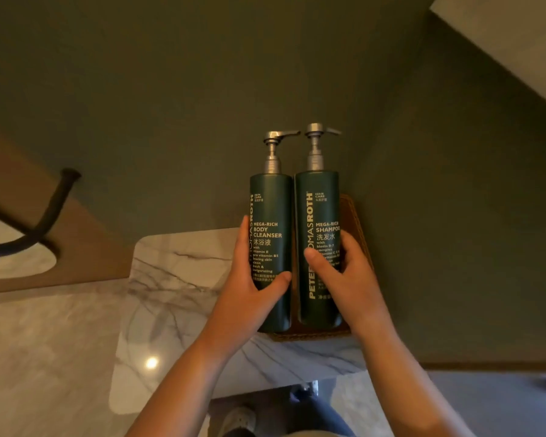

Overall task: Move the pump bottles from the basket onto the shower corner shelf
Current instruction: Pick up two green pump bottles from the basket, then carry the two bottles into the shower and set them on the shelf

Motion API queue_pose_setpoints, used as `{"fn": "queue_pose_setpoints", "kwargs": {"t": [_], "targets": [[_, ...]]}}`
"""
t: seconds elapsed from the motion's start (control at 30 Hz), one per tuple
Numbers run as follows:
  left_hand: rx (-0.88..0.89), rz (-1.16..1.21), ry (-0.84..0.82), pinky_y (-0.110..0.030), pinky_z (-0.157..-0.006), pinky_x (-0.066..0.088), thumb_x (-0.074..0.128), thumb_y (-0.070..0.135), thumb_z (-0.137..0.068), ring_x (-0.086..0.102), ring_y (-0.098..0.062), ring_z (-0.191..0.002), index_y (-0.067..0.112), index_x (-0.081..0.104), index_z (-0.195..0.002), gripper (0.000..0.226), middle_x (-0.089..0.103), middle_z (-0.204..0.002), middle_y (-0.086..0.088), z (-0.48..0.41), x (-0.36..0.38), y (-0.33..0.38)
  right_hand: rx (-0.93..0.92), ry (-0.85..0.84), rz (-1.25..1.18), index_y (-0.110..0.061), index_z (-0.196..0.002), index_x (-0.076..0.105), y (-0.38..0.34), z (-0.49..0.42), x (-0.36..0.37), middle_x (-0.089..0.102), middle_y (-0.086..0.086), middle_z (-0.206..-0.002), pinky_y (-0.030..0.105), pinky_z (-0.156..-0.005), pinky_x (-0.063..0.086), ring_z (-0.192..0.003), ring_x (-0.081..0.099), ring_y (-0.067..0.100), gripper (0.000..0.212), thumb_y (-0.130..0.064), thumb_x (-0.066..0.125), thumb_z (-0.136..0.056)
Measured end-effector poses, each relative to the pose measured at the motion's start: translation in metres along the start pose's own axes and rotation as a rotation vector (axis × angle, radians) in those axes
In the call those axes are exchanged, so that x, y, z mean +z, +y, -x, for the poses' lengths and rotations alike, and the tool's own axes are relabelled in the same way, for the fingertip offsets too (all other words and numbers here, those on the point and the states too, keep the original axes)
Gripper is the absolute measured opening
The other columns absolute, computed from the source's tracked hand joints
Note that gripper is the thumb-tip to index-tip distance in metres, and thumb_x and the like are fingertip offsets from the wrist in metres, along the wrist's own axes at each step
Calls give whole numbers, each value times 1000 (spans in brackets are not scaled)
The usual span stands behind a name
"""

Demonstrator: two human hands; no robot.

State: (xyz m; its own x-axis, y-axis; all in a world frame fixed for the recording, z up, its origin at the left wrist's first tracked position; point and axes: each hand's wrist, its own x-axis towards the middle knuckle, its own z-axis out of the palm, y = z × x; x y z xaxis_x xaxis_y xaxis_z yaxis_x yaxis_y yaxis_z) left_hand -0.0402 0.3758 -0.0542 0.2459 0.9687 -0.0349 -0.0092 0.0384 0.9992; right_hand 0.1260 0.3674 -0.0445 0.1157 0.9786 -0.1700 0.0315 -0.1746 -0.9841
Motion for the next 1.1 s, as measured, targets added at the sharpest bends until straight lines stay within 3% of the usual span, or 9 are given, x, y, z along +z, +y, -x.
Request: {"fn": "queue_pose_setpoints", "kwargs": {"t": [0.17, 0.4, 0.63, 0.7, 0.8, 0.87, 0.97, 1.03, 1.1], "targets": [[-27, -40, -152, -34, -92, 47, 69, 28, -83, 49, 2, -121, 62, 12, -137, 85, 45, -134, 31, 34, -40, -5, 55, 158, 25, -50, -109, 49, 15, 49, 42, 66, -16, -104, 15, -62, 52, -89, 64, -6, 48, -57, 66, -65], [-75, -31, -383, -11, -74, 50, 72, 34, -79, 50, 6, -117, 66, 14, -133, 85, 47, -131, 31, 59, -37, -9, 88, 400, 37, -47, -116, 45, 29, 116, 54, 64, -20, -103, 10, -62, 52, -90, 62, -9, 56, -60, 65, -66], [-50, -60, -647, -7, -77, 46, 70, 18, -82, 50, 7, -115, 58, 17, -138, 87, 48, -128, 32, 90, 22, -18, 96, 678, 37, -48, -116, 45, 48, 196, 20, 61, -23, -108, 19, -75, 54, -97, 61, -6, 56, -63, 65, -66], [-35, -88, -707, -3, -75, 44, 71, 18, -81, 50, 11, -112, 64, 19, -133, 86, 49, -124, 37, 102, 40, -17, 110, 752, 21, -43, -121, 45, 53, 222, 10, 61, -21, -110, 22, -77, 54, -96, 60, -7, 62, -63, 65, -66], [-23, -133, -778, 1, -70, 40, 72, 21, -80, 47, 21, -106, 75, 19, -122, 87, 47, -116, 47, 121, 69, -13, 124, 856, 1, -47, -117, 44, 57, 263, -6, 59, -22, -110, 24, -78, 53, -95, 59, -9, 54, -59, 66, -70], [-6, -166, -830, -2, -73, 42, 71, 20, -80, 47, 19, -107, 74, 15, -124, 89, 45, -120, 44, 137, 89, -11, 113, 932, -30, -54, -109, 43, 59, 294, -16, 60, -23, -107, 21, -75, 52, -94, 59, -9, 46, -57, 66, -70], [5, -201, -956, -22, -94, 42, 71, 21, -81, 45, 4, -120, 60, 12, -137, 91, 42, -136, 22, 174, 126, -9, 98, 1062, -80, -50, -109, 46, 65, 353, -26, 63, -20, -107, 20, -74, 53, -94, 62, -6, 47, -57, 66, -67], [9, -193, -1030, -27, -93, 45, 72, 20, -79, 50, 1, -116, 58, 17, -137, 89, 46, -132, 18, 210, 153, -10, 114, 1137, -99, -47, -112, 47, 73, 401, -31, 63, -18, -108, 22, -77, 54, -95, 62, -4, 48, -53, 67, -69], [8, -160, -1087, -22, -84, 48, 71, 12, -79, 55, 2, -109, 56, 22, -136, 87, 50, -127, 19, 254, 180, -14, 143, 1218, -116, -41, -117, 48, 83, 454, -36, 63, -16, -110, 27, -80, 54, -95, 63, 0, 49, -47, 69, -74]]}}
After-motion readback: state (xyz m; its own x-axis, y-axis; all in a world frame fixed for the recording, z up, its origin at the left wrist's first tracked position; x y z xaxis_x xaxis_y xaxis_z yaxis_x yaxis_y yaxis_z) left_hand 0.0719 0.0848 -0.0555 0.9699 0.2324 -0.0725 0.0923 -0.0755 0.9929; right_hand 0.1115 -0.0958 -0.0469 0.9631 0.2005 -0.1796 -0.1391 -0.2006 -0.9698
